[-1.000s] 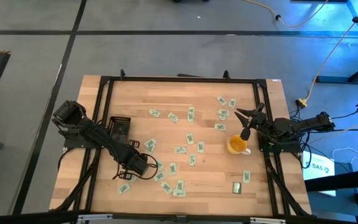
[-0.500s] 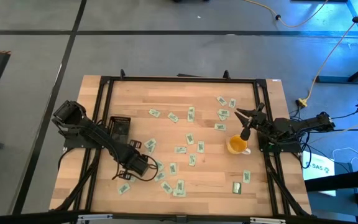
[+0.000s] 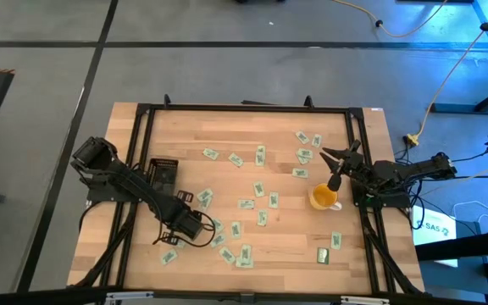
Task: Pick and place Stevia / Truvia into bins
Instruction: Put the stevia packet into the black bin
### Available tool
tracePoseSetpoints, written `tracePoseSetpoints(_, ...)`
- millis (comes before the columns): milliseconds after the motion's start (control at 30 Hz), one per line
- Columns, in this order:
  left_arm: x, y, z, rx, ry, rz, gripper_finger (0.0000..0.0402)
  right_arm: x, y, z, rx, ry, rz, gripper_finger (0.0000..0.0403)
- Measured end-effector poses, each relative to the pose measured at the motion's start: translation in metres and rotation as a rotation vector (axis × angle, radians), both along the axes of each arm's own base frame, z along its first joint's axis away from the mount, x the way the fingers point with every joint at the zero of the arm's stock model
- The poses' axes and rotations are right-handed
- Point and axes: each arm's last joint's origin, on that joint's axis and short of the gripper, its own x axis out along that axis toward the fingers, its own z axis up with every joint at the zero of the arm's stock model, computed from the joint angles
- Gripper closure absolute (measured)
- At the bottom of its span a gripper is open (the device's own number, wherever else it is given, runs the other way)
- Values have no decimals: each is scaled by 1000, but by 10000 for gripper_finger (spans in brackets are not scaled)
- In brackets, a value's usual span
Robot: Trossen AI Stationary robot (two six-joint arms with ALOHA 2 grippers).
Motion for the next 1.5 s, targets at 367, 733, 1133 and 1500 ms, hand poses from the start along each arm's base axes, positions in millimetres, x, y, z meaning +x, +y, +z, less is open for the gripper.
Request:
tracePoseSetpoints(367,-2,-1,-2,-52,20,2,339,0,0,0,0,0,0,313)
tracePoseSetpoints(733,-5,2,-7,-28,23,1,394,0,0,0,0,0,0,313)
tracePoseSetpoints(1133,-13,14,42,212,-24,213,399,0,0,0,0,0,1,313)
tracePoseSetpoints(1500,-46,42,90,499,-166,401,398,0,0,0,-1,1,0,313)
